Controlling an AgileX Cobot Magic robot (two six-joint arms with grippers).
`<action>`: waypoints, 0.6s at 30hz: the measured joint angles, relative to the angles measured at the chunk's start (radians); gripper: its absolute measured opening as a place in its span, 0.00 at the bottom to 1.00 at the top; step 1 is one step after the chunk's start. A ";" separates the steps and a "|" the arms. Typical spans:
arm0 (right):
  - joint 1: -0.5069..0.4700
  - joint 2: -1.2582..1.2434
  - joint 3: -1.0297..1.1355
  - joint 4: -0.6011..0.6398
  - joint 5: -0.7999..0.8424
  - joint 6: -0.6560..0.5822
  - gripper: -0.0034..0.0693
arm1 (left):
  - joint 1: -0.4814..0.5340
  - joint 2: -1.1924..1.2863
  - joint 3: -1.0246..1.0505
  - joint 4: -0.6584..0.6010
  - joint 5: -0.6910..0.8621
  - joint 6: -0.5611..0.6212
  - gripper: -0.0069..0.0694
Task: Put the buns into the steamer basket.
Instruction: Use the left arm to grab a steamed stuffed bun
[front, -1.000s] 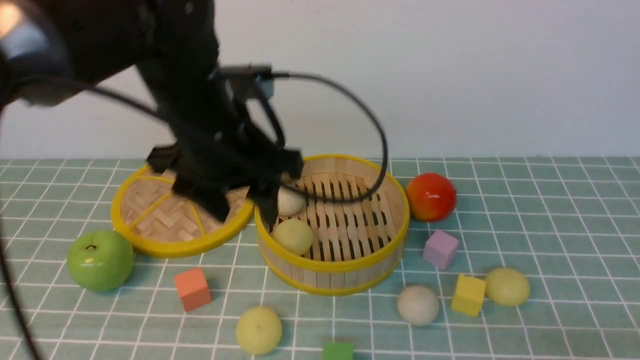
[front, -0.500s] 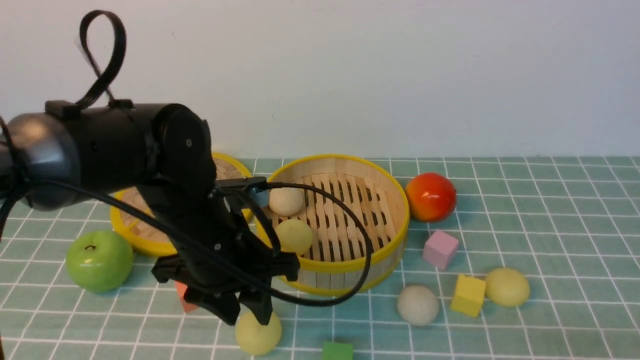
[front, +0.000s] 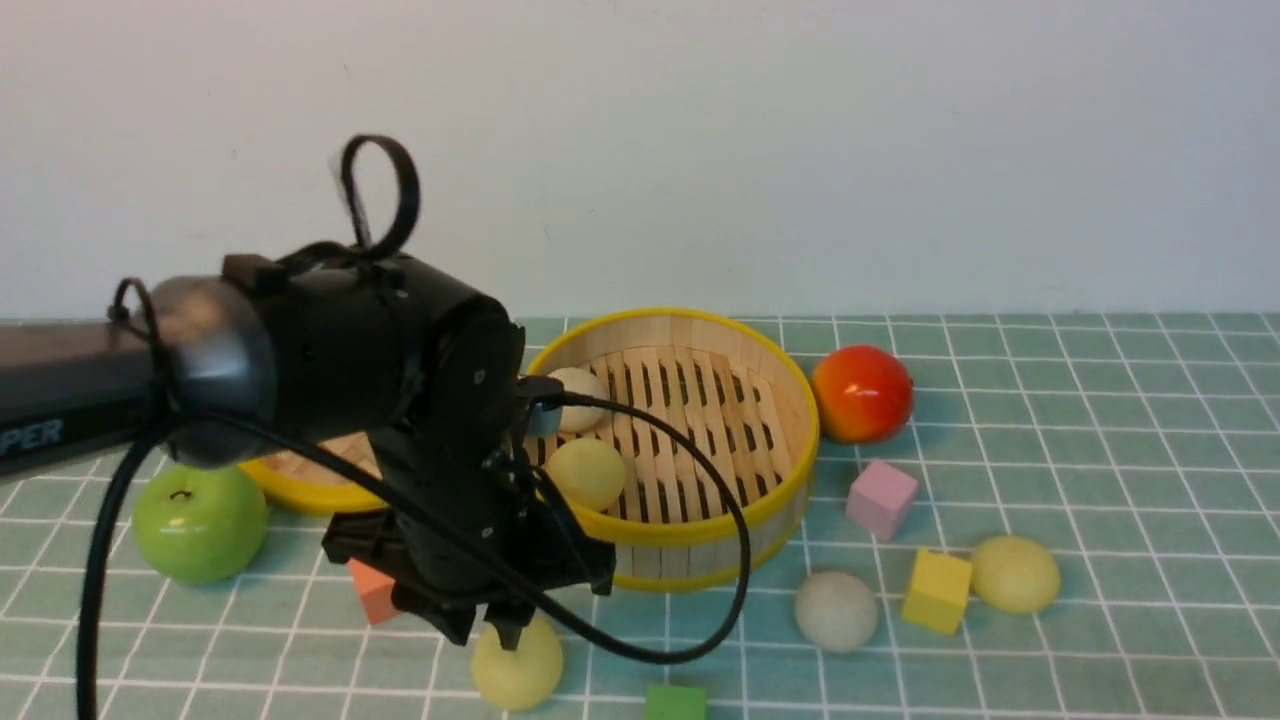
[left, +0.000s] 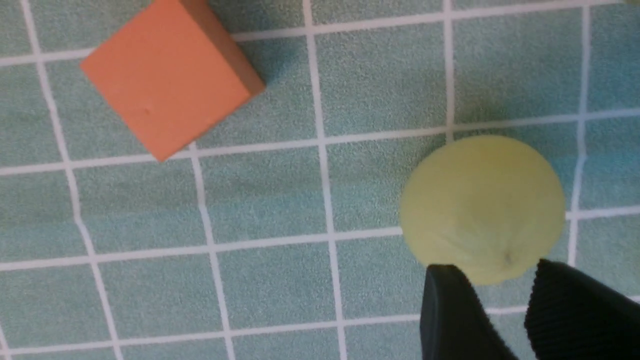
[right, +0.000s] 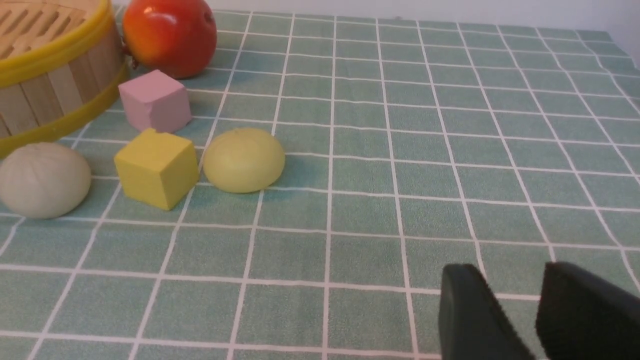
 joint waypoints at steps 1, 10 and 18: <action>0.000 0.000 0.000 0.000 0.000 0.000 0.37 | 0.000 0.015 0.000 -0.012 -0.011 0.003 0.41; 0.000 0.000 0.000 0.000 0.000 0.000 0.37 | 0.000 0.071 0.000 -0.050 -0.068 0.017 0.41; 0.000 0.000 0.000 0.000 0.000 0.000 0.37 | 0.000 0.111 -0.002 -0.024 -0.082 0.018 0.41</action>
